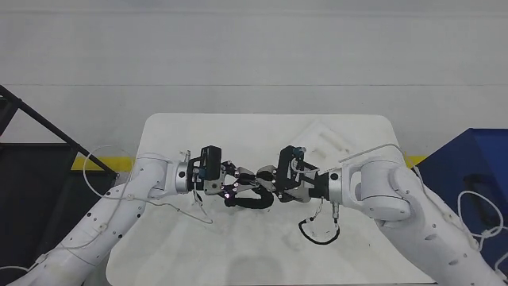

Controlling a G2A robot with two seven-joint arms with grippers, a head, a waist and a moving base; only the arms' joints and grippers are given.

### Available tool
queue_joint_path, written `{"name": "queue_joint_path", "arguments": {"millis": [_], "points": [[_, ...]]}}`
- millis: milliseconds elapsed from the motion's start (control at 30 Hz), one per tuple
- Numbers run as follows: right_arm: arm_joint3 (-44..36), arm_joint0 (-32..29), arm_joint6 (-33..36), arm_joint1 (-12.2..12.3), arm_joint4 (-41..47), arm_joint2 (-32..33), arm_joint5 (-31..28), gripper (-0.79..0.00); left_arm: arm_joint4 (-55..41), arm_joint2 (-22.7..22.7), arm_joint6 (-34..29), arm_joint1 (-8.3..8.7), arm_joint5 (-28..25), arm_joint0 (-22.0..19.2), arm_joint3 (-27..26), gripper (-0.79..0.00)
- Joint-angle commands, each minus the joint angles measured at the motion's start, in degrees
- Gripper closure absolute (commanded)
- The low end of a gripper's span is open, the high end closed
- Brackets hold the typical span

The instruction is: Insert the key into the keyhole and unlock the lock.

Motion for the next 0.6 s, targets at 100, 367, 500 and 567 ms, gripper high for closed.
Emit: {"name": "queue_joint_path", "arguments": {"millis": [100, 367, 500, 567], "points": [[0.8, 1.0, 1.9, 0.0, 5.0, 0.1, -1.0, -0.785, 0.3, -0.8, 0.2, 0.03, 0.0, 0.8, -0.2, 0.000], [0.5, -0.9, -1.3, 0.6, 1.9, 3.7, -3.8, -0.785, -0.2, -2.6, 0.6, 0.17, 0.1, 2.2, 0.7, 0.000], [-0.3, -2.8, -1.5, 1.2, 1.0, 5.7, -4.6, -0.785, -0.3, -4.1, -1.4, 0.51, -0.2, 3.3, 2.2, 0.000], [-0.5, -3.5, -1.3, 1.4, 0.7, 6.5, -5.0, -0.785, -0.6, -4.8, -3.9, 0.73, -0.8, 3.8, 3.1, 0.000]]}}
